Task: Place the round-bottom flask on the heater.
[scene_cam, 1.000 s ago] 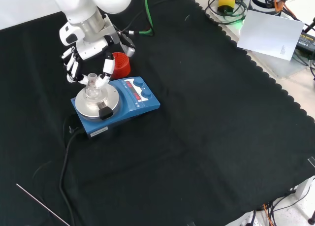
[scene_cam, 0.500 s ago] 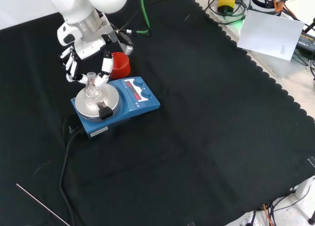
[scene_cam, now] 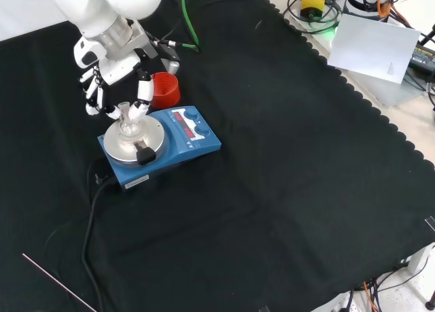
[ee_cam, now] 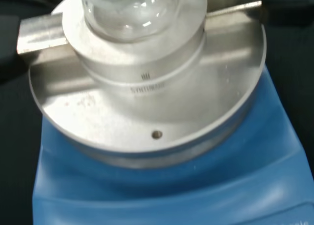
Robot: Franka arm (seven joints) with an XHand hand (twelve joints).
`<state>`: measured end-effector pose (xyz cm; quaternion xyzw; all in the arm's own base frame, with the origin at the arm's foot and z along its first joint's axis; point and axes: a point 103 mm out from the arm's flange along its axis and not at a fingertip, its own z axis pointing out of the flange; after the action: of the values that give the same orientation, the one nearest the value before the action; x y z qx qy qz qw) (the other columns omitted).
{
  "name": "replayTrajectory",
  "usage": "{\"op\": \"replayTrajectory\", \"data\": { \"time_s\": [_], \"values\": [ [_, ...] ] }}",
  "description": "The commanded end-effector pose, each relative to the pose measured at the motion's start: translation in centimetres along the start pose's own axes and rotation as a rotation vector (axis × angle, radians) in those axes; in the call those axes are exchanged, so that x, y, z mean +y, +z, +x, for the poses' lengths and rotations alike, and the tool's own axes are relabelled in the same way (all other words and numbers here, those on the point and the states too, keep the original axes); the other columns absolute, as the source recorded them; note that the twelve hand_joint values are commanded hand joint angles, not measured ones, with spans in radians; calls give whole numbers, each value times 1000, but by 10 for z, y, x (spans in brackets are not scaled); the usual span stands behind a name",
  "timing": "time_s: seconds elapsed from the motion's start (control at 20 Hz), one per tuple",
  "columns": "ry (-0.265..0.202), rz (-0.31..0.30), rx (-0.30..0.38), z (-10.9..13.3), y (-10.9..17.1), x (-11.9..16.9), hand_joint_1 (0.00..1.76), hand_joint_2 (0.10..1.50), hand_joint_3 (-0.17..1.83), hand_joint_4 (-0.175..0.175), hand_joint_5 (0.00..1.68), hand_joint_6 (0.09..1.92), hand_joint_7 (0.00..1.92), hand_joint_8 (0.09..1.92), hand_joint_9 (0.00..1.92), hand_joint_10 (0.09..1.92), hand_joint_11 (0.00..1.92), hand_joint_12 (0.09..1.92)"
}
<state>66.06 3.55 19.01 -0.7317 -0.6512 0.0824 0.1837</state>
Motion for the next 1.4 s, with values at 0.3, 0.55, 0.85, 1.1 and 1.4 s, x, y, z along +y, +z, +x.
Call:
{"op": "replayTrajectory", "data": {
  "time_s": [0.3,0.55,0.85,1.1,1.4],
  "values": [
    [-48,-5,44,-1,1,-6,456,651,395,-4,546,706,308,631,421,658,0,1336],
    [-74,-31,71,-2,-4,-10,364,662,276,-2,499,523,282,630,401,660,0,1325],
    [-66,-58,57,2,-8,-16,345,676,220,1,458,349,236,634,375,666,0,1320],
    [-71,-73,58,-4,-23,-29,352,693,197,1,477,274,227,637,371,667,0,1319],
    [-64,-96,54,-9,-32,-42,368,705,199,1,480,263,226,637,370,666,0,1316]
  ]
}}
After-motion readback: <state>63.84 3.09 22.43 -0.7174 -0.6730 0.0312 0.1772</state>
